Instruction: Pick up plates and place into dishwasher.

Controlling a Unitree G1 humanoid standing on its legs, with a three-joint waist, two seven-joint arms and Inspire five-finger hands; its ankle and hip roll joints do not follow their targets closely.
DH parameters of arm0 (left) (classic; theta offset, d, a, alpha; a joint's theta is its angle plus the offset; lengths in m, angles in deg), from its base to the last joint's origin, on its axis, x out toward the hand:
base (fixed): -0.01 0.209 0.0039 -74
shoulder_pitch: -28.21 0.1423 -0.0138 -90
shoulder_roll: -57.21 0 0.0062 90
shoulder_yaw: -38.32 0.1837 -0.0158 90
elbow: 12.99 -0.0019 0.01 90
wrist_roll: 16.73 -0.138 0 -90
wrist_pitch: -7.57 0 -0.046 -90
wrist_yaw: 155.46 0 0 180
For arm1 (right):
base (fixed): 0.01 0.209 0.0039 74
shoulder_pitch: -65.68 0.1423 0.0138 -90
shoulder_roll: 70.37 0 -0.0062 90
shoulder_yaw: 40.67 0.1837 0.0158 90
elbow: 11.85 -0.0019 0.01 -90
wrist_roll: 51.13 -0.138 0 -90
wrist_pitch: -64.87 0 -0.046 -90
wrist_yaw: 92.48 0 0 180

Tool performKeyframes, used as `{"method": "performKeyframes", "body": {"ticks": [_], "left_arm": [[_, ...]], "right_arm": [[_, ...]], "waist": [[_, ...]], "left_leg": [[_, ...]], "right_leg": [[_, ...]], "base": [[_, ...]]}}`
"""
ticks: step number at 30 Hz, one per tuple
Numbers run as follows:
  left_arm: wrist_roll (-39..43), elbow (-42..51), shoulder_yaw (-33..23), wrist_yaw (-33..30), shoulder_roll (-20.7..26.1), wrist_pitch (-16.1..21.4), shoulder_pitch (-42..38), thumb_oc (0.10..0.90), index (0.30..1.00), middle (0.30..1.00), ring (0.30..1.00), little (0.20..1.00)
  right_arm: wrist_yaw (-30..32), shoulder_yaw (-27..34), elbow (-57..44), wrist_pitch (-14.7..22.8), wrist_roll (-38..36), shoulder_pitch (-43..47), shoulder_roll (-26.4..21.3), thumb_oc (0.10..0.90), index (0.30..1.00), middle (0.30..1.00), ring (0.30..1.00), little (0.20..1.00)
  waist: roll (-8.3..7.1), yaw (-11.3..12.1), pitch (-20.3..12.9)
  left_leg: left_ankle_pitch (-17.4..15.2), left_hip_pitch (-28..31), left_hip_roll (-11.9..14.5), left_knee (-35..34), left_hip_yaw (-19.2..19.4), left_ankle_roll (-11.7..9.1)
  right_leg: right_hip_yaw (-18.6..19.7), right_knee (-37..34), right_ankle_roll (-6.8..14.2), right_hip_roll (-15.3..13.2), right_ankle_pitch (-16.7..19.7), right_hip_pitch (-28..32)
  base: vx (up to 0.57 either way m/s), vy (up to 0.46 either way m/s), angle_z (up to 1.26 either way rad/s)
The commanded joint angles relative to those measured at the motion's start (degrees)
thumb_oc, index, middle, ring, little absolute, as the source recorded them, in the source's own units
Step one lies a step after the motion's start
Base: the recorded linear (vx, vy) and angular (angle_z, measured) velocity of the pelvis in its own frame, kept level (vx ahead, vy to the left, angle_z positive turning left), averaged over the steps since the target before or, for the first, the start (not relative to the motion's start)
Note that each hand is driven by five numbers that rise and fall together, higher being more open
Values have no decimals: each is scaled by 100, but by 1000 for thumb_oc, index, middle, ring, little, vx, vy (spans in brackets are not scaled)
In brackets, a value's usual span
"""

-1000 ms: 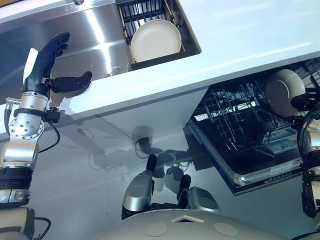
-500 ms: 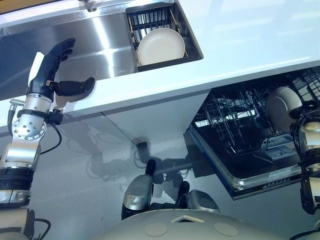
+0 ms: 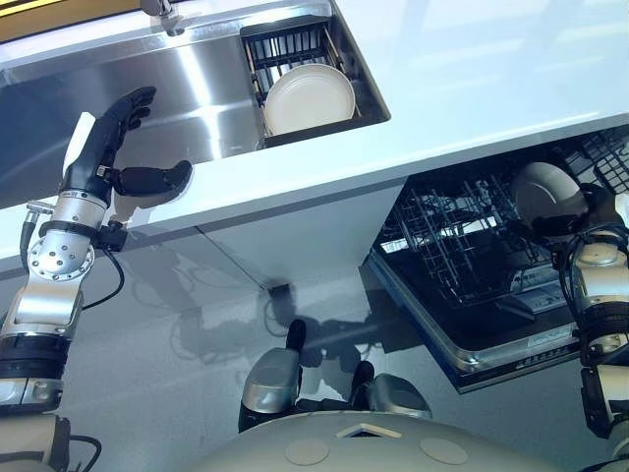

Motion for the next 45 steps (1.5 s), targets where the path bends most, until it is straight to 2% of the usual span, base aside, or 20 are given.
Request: {"method": "performKeyframes", "body": {"ticks": [1, 9, 13, 19, 21, 22, 25, 27, 29, 34, 39, 45], "left_arm": [[114, 531, -455, -132, -7, 371, 70, 800, 900, 900, 900, 900], [111, 569, -461, -120, -10, 400, 65, 800, 900, 900, 900, 900], [49, 624, -517, -109, 1, 450, 74, 800, 900, 900, 900, 900], [-219, 751, -763, -192, -2, 532, 209, 800, 900, 900, 900, 900], [-433, 788, -858, -225, 10, 538, 247, 800, 900, 900, 900, 900], [-634, 802, -932, -243, 39, 533, 274, 800, 900, 900, 900, 900], [-973, 761, -1023, -215, 202, 465, 221, 800, 900, 900, 900, 900], [-1174, 630, -1082, -100, 454, 337, 71, 800, 900, 900, 900, 900], [-1271, 498, -1064, -37, 647, 180, -59, 800, 900, 900, 900, 900], [-1393, -349, -592, -88, 1369, -221, -727, 800, 900, 900, 900, 900], [-1300, -1080, 22, -100, 1676, -497, -1437, 800, 900, 900, 900, 900], [-1321, -1921, 559, -110, 1849, -880, -2062, 800, 900, 900, 900, 900]], "right_arm": [[254, 50, -643, 523, 332, -20, -518, 800, 900, 900, 900, 900], [354, 275, -984, 629, 213, -209, -463, 800, 900, 900, 900, 900], [400, 513, -1532, 871, -147, -397, -284, 800, 900, 900, 900, 900], [346, 960, -2646, 1506, -348, -999, 153, 800, 900, 900, 900, 900], [58, 1077, -2986, 1786, -633, -1188, 357, 800, 900, 900, 900, 900], [-279, 1147, -3228, 1938, -866, -1335, 516, 800, 900, 900, 900, 900], [-1152, 1169, -3518, 2004, -1887, -1583, 868, 800, 900, 900, 900, 900], [-2205, 1090, -3673, 1998, -2476, -1765, 1166, 800, 900, 900, 900, 900], [-3011, 976, -3761, 1816, -2914, -1897, 1354, 800, 900, 900, 900, 900], [-4771, 314, -3825, 1564, -3193, -2080, 1379, 800, 900, 900, 900, 900], [-5330, -223, -3845, 1577, -3046, -2019, 1235, 800, 900, 900, 900, 900], [-5575, -700, -4013, 1477, -2928, -1957, 1093, 800, 900, 900, 900, 900]], "waist": [[-152, -110, -879], [-191, -179, -992], [-199, -260, -1079], [-197, -462, -1259], [-200, -549, -1309], [-187, -618, -1331], [-175, -743, -1389], [-154, -882, -1434], [-142, -977, -1469], [-87, -1238, -1506], [-49, -1356, -1470], [-9, -1481, -1366]], "left_leg": [[-698, 69, -212, 325, 202, -31], [-735, 223, -227, 155, 349, 37], [-782, 306, -241, 47, 428, 88], [-862, 417, -258, -103, 637, 168], [-900, 447, -270, -122, 728, 187], [-875, 421, -272, -116, 808, 202], [-965, 467, -290, -115, 943, 217], [-1007, 483, -304, -112, 1098, 236], [-1038, 492, -319, -103, 1205, 254], [-1127, 469, -368, -32, 1534, 329], [-1185, 451, -431, 15, 1700, 419], [-1248, 403, -514, 76, 1883, 532]], "right_leg": [[135, -14, 54, 165, 45, -122], [144, -164, 114, 149, 101, -47], [166, -236, 149, 143, 121, -44], [286, -385, 224, 145, 189, -83], [334, -449, 249, 144, 231, -100], [357, -488, 261, 138, 309, -144], [418, -557, 307, 117, 321, -147], [469, -628, 348, 98, 389, -187], [536, -685, 370, 95, 446, -213], [773, -736, 442, 62, 556, -327], [949, -684, 504, 27, 619, -447], [1174, -511, 638, -25, 707, -693]], "base": [[-36, 32, -11], [-55, 32, -6], [-80, 41, -6], [-91, 46, -7], [-126, 74, -19], [-107, 89, -24], [-88, 90, -22], [-91, 107, -29], [-60, 100, -28], [-60, 121, -37], [-21, 104, -34], [-1, 123, -35]]}}
